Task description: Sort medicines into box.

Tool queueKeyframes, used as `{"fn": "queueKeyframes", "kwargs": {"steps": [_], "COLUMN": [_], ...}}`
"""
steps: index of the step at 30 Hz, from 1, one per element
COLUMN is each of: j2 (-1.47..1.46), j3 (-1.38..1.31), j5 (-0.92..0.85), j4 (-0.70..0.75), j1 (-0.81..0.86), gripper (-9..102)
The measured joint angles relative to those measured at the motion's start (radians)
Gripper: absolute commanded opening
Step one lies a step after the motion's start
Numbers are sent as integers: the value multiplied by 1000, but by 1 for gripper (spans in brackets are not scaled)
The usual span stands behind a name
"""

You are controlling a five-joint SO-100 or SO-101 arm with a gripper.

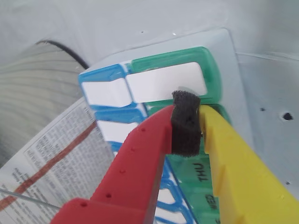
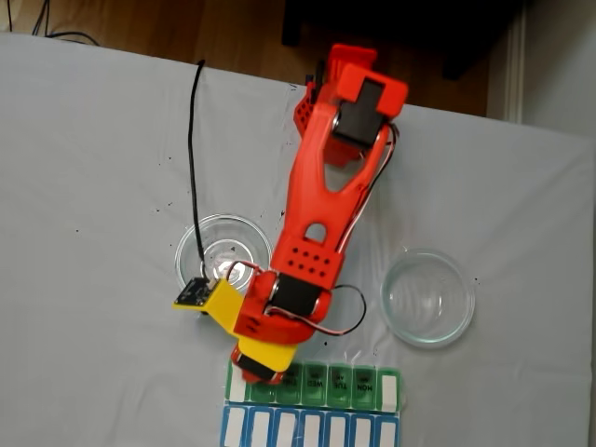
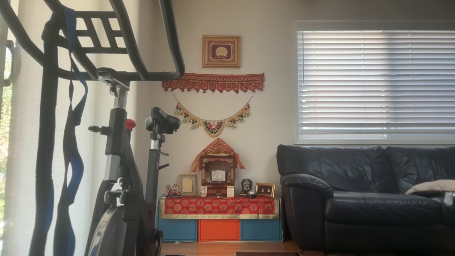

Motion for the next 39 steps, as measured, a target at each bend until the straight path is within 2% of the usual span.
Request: {"fn": "queueKeyframes", "kwargs": {"steps": [7,12,16,18,26,30,33,39], "j2": [397,736,937,1017,1071,1111,1272,1391], "j3": [202,354,385,387,443,588,747,960], "j5": [46,-66,-253,-383,-739,-862,-917,-910], "j4": [-138,-164,-15,124,466,537,581,561], "j1": [-48,-124,-219,-281,-433,-453,-492,-482], "gripper": [2,2,2,2,2,2,2,2]}}
